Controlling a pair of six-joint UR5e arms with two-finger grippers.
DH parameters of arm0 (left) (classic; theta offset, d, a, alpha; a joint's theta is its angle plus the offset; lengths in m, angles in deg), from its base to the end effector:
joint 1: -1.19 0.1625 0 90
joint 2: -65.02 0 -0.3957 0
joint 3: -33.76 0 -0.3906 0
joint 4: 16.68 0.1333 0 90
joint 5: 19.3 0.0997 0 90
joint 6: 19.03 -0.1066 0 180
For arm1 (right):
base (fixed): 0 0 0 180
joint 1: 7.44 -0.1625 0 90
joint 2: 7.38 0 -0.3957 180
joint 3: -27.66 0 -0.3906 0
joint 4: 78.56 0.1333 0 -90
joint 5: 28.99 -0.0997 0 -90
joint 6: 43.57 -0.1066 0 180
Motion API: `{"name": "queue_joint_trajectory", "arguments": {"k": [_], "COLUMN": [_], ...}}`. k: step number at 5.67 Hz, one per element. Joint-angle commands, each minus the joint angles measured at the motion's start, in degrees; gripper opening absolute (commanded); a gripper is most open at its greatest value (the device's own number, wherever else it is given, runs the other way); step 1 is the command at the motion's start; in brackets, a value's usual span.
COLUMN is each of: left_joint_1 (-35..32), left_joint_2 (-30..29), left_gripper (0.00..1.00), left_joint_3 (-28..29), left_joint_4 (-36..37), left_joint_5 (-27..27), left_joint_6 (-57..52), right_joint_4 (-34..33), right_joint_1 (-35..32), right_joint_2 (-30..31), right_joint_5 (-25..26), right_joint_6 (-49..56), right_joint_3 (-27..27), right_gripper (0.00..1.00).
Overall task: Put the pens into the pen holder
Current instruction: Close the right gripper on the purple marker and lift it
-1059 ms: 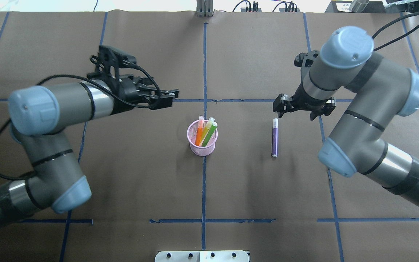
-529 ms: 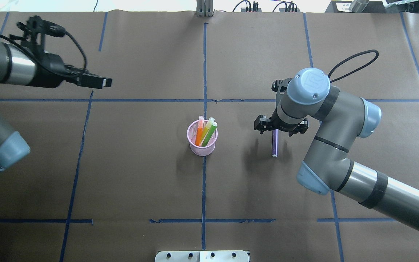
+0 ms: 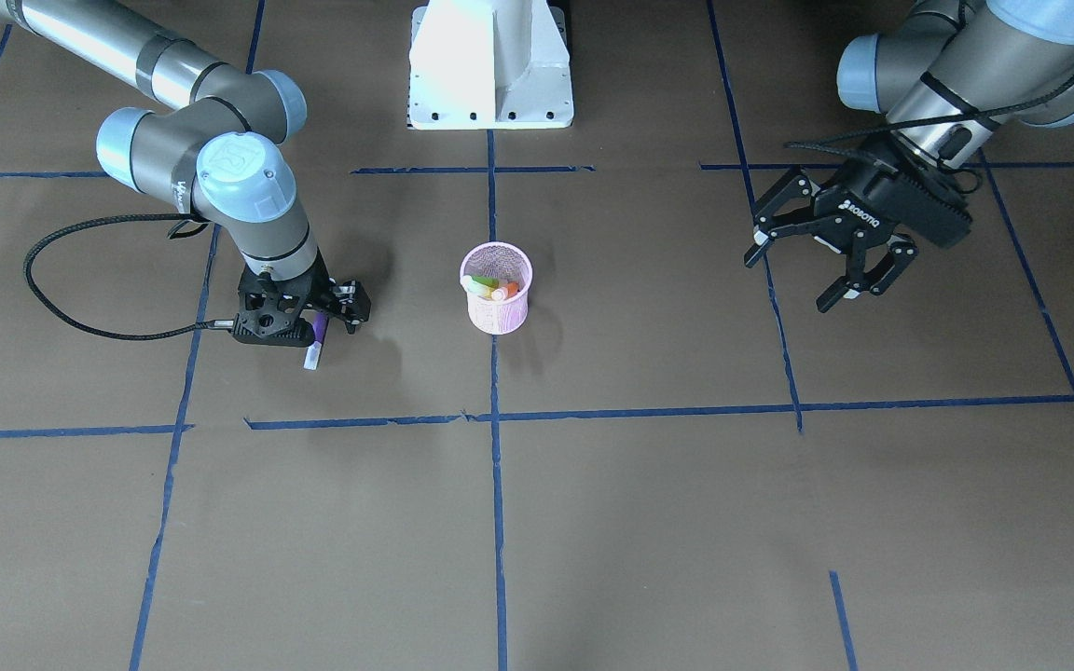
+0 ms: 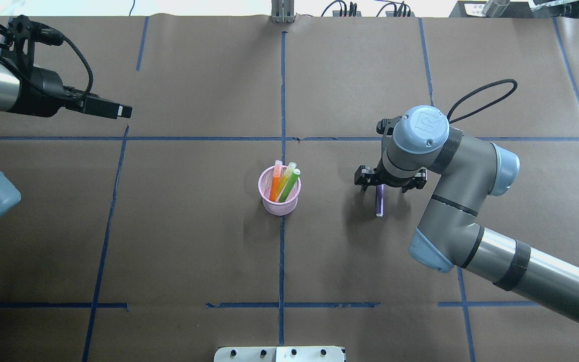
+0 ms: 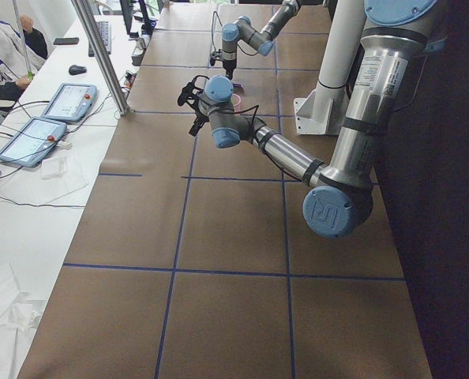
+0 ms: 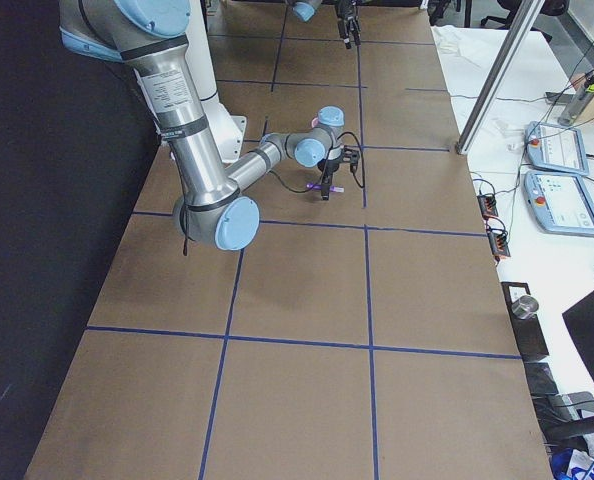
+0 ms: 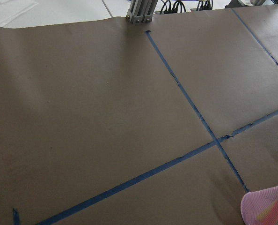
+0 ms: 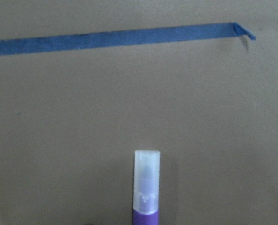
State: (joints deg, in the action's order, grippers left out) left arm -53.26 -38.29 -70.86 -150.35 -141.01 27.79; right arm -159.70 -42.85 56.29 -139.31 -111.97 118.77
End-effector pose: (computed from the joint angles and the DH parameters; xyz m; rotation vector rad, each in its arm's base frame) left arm 0.2591 -0.4954 0.2986 0.5971 1.1559 0.1773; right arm -0.4835 -0.4619 0.3587 -0.0020 -0.7144 0.1184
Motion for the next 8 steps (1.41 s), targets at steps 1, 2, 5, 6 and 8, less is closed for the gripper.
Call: {"name": "queue_joint_trajectory", "arguments": {"k": [1,2,5,6,8], "left_joint_1": [0.0,0.0,0.0,0.0,0.0], "left_joint_2": [0.0,0.0,0.1,0.1,0.4], "left_gripper": [1.00,1.00,1.00,1.00,1.00], "left_joint_3": [0.5,0.4,0.5,0.6,0.6], "left_joint_4": [-0.1,-0.1,-0.1,-0.2,-0.2], "left_joint_5": [0.1,0.2,0.2,0.2,0.2], "left_joint_6": [-0.1,-0.1,-0.1,-0.1,-0.1], "right_joint_4": [-0.1,-0.1,0.2,0.2,0.1], "right_joint_1": [-1.0,-1.0,-1.0,-1.1,-1.4], "right_joint_2": [-0.1,-0.1,-0.7,-0.7,-2.0], "right_joint_5": [-0.1,-0.1,-0.1,-0.2,-0.5], "right_joint_6": [0.3,0.2,0.5,0.5,0.5], "right_joint_3": [-0.1,-0.2,-0.2,-0.2,-0.1], "right_gripper": [0.97,0.93,0.17,0.01,0.00]}}
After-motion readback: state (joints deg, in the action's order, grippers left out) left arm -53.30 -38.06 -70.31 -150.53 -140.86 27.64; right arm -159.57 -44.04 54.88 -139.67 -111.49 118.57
